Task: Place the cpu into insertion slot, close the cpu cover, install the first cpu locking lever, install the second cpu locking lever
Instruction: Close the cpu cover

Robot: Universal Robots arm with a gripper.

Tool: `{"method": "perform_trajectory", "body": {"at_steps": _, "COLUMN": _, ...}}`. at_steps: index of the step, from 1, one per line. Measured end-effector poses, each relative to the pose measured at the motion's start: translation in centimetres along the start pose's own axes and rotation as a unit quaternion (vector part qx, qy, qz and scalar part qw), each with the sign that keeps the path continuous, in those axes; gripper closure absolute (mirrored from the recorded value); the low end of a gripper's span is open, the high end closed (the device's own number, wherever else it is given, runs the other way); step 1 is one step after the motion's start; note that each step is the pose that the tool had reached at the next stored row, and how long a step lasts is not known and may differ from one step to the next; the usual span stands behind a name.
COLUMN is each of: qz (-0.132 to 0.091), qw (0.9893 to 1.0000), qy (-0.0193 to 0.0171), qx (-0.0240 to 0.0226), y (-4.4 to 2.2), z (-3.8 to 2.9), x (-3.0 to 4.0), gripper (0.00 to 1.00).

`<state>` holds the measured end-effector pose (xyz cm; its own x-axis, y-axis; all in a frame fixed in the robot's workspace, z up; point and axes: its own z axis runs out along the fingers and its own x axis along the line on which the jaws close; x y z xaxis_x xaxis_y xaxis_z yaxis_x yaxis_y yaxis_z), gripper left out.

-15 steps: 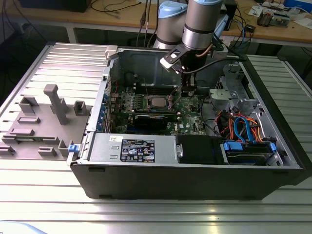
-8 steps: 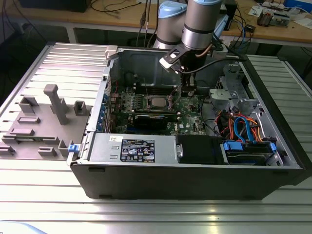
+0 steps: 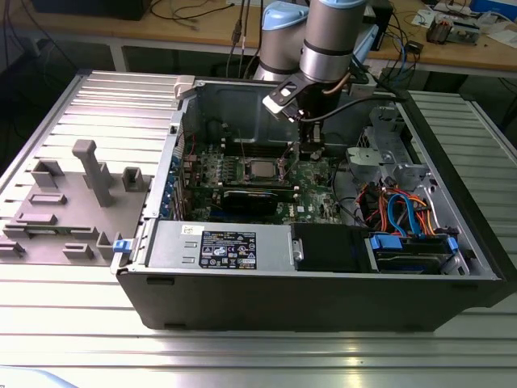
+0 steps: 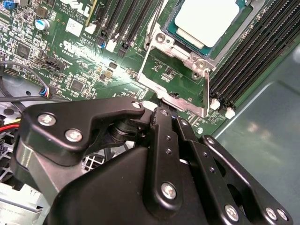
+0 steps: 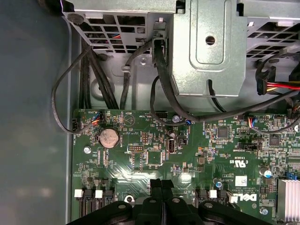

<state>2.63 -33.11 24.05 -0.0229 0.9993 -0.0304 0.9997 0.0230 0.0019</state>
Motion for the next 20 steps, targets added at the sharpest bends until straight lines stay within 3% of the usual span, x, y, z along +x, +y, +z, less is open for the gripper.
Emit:
{"method": "perform_trajectory", "body": {"at_steps": 14, "qz": 0.000, "qw": 1.0000, "qy": 0.0001, "qx": 0.0000, "y": -0.41, "z": -0.02, "x": 0.02, "gripper": 0.89}}
{"method": "perform_trajectory", "body": {"at_steps": 20, "qz": 0.000, "qw": 1.0000, "qy": 0.0000, "qx": 0.0000, "y": -0.43, "z": -0.48, "x": 0.00, "gripper": 0.89}}
